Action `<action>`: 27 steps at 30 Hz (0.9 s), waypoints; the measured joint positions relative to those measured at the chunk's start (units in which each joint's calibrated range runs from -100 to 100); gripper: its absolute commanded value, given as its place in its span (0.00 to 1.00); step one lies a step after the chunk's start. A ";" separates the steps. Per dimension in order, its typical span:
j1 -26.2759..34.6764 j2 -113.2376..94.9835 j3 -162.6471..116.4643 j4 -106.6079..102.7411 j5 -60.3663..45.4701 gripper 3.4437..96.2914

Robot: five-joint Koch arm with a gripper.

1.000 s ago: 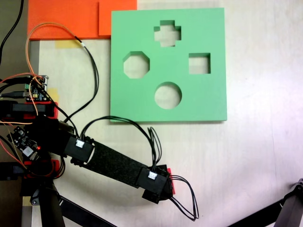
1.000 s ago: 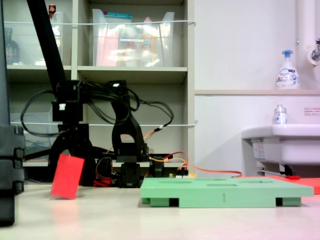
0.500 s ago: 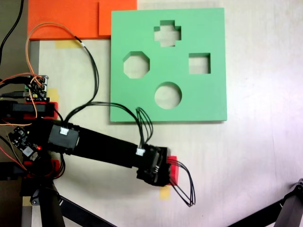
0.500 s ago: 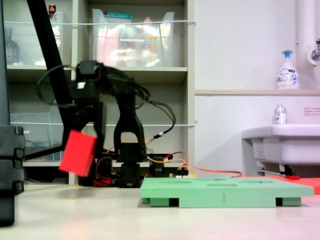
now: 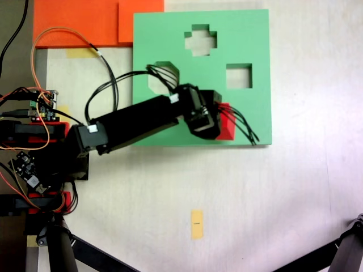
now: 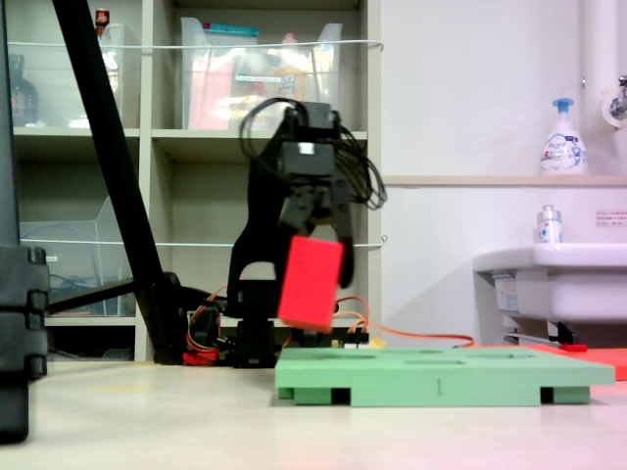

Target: Put the square block into the corresponding hole

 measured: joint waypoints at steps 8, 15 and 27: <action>3.71 15.46 15.38 -0.10 0.59 0.22; 5.57 18.60 15.38 -0.10 1.37 0.22; 6.40 20.79 15.48 1.86 3.42 0.22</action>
